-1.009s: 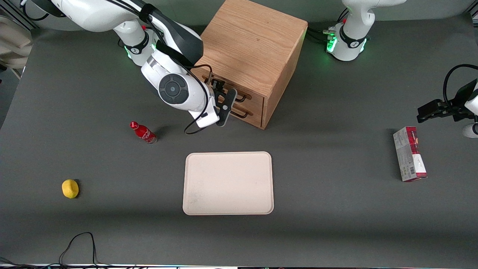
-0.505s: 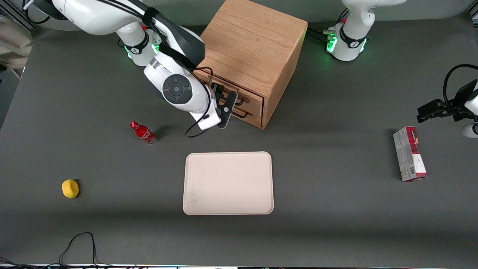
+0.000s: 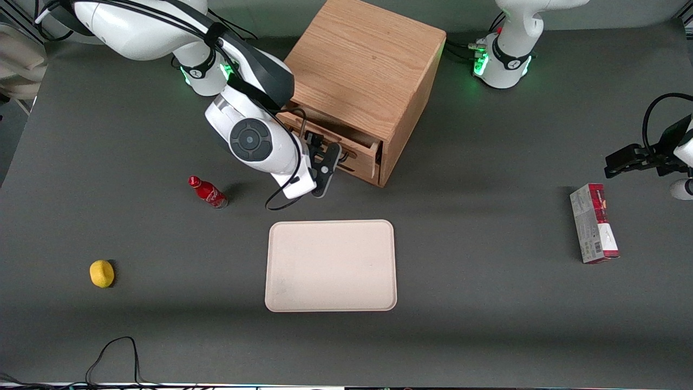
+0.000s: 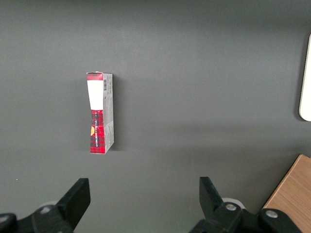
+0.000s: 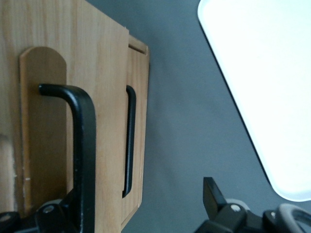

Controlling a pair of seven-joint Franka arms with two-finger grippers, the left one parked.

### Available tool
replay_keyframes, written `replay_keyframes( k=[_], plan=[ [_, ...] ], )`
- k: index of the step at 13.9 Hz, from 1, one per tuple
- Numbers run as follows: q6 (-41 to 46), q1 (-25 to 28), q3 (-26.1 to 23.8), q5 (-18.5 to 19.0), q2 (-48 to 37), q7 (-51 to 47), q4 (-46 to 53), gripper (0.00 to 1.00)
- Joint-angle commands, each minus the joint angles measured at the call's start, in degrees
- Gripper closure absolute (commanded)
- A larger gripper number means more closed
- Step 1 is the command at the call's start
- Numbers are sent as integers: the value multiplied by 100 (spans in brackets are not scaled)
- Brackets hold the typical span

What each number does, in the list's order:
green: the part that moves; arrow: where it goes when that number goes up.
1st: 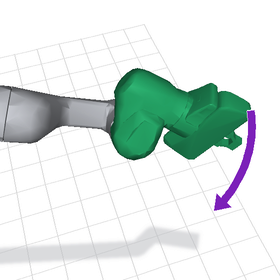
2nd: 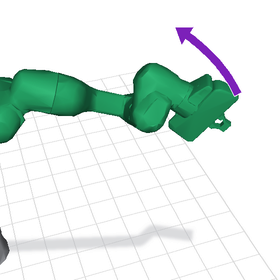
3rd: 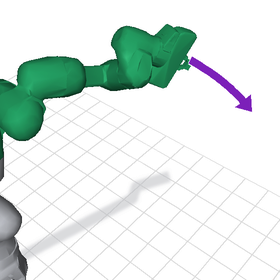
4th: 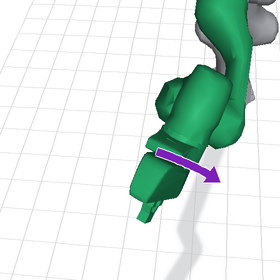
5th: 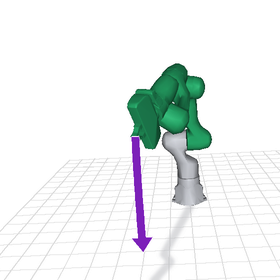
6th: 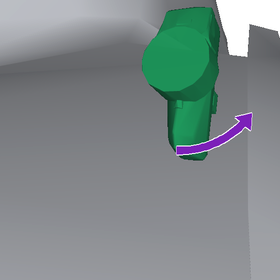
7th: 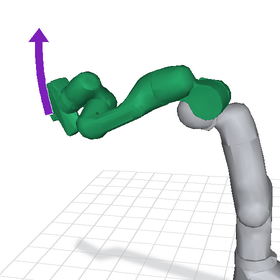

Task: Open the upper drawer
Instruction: 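Pull the handle outward with the right gripper, sliding the drawer open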

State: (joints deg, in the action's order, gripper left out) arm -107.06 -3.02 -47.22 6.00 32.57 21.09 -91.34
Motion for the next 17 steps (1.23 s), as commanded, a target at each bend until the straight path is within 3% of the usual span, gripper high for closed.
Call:
replay_keyframes(
  k=[1,4,7,9,11,17],
  plan=[
    [10,21,134,67,74,106,309,0],
    [10,30,406,102,109,89,476,0],
    [1,30,529,778,144,106,538,0],
    [1,30,670,806,188,89,661,0],
    [1,30,827,1059,206,62,792,0],
    [19,21,1074,1008,416,27,1258,0]
  ],
)
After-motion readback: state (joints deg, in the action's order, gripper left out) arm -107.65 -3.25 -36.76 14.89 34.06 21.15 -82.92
